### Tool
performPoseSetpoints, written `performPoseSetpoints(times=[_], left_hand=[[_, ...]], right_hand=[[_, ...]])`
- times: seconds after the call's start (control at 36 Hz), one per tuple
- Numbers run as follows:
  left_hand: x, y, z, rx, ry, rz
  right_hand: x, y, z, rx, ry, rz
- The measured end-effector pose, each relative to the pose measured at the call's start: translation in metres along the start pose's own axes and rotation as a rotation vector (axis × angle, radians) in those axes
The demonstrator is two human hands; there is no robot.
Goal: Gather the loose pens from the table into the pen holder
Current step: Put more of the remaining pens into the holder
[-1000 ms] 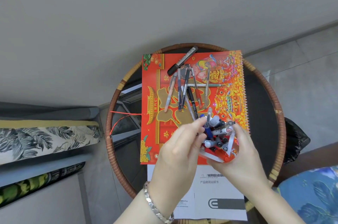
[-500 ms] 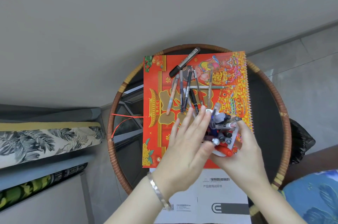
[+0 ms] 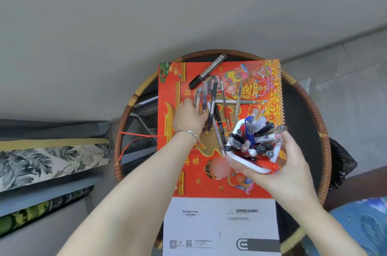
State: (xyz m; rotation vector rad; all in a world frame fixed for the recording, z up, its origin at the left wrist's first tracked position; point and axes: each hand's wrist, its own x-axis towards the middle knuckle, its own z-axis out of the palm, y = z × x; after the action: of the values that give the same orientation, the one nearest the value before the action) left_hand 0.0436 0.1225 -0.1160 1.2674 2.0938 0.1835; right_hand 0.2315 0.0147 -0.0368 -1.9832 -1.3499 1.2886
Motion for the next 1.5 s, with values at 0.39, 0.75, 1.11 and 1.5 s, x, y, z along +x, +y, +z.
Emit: performPoseSetpoints(times=[0.39, 0.75, 1.11, 1.5], left_hand=[[-0.049, -0.029, -0.022, -0.377, -0.17, -0.136], [-0.132, 0.004, -0.083, -1.424, -0.174, 0.058], [-0.162, 0.011, -0.055, -1.363, -0.154, 0.275], [-0.165, -0.005, -0.062, -1.073, -0.234, 0.175]], right_hand=[[-0.01, 0.004, 0.003, -0.005, -0.025, 0.011], [-0.027, 0.006, 0.019, 0.002, -0.042, 0.038], [-0.041, -0.015, 0.019, 0.117, -0.024, -0.063], [-0.05, -0.001, 0.023, 0.033, -0.048, -0.024]])
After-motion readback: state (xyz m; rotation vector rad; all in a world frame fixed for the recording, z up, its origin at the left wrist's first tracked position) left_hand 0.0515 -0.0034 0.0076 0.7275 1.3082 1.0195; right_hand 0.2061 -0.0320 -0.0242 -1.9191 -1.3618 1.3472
